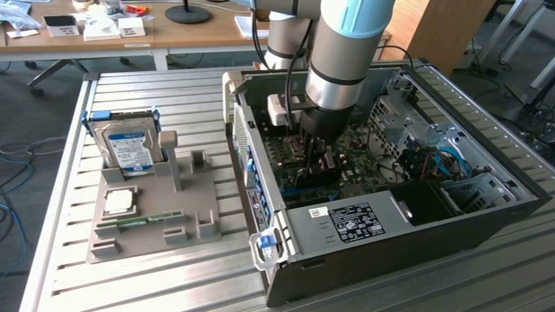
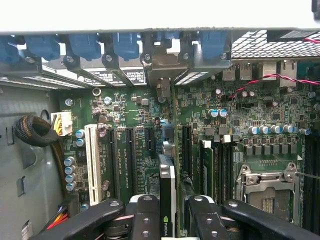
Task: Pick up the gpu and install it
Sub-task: 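Insert the gpu into the slot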
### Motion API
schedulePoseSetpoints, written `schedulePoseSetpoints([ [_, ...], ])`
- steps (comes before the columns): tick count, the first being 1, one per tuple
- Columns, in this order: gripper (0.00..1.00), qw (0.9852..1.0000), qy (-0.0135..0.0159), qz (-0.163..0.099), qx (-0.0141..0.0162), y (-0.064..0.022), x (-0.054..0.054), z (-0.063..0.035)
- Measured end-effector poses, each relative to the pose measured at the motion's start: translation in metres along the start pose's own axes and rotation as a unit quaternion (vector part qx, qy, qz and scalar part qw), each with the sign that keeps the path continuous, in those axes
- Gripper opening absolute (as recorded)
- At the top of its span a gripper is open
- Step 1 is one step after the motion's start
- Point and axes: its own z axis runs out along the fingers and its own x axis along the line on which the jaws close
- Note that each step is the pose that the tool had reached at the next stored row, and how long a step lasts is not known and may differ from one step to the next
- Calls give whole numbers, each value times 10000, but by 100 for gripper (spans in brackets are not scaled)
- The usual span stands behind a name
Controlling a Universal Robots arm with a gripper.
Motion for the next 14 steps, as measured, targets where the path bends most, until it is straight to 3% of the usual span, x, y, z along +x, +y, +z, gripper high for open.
schedulePoseSetpoints([
  [12,27,10000,-6,2,-1,2,-1,3],
  [14,33,10000,-1,1,1,1,0,1],
])
